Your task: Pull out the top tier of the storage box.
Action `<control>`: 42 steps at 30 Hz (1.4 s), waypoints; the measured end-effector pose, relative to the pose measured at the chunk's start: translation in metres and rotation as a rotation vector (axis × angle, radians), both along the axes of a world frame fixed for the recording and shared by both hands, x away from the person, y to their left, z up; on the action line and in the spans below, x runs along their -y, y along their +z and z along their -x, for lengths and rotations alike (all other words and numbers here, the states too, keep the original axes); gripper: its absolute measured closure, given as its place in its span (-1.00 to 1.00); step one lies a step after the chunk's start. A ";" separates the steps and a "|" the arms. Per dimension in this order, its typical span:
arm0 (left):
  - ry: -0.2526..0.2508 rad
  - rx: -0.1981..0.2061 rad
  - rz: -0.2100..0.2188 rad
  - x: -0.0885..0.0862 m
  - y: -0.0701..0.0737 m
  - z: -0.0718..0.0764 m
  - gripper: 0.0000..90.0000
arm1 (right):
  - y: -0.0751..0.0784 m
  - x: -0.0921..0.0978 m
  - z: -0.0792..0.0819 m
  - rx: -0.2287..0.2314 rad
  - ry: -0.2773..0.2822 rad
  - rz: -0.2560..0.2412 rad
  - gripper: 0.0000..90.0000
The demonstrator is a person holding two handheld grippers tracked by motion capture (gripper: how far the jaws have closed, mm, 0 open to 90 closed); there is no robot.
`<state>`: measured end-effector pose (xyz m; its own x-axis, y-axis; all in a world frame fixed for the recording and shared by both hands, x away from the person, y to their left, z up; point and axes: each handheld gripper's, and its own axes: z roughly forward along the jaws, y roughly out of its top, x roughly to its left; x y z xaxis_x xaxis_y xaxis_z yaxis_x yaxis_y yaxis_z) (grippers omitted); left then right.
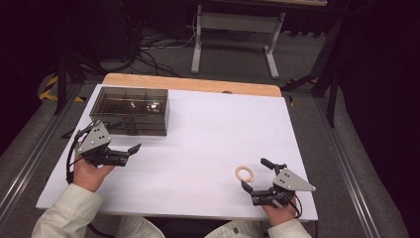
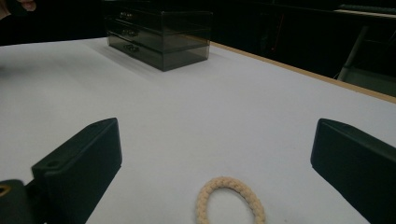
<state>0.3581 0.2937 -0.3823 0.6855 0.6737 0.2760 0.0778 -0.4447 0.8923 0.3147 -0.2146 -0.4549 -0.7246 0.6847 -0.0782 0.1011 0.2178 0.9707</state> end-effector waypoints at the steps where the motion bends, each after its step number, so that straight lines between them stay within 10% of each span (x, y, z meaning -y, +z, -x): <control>1: 0.001 0.005 -0.011 0.000 0.000 0.001 -0.78 | 0.000 0.000 0.000 -0.001 0.001 0.001 -0.95; 16: 0.034 0.111 -0.250 0.000 0.008 0.003 -0.66 | -0.002 0.005 0.005 -0.003 -0.022 0.014 -0.93; 32: 0.061 0.168 -0.383 0.005 0.008 0.001 -0.61 | -0.003 0.009 0.010 -0.002 -0.035 0.016 -0.93; 42: 0.138 0.272 -0.577 0.016 -0.002 0.005 -0.50 | -0.003 0.008 0.009 -0.002 -0.028 0.018 -0.93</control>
<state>0.3527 0.2773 -0.3847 0.4582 0.4418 0.7713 -0.0266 -0.8605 0.5087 0.3052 -0.2225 -0.4576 -0.7054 0.7031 -0.0896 0.1092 0.2327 0.9664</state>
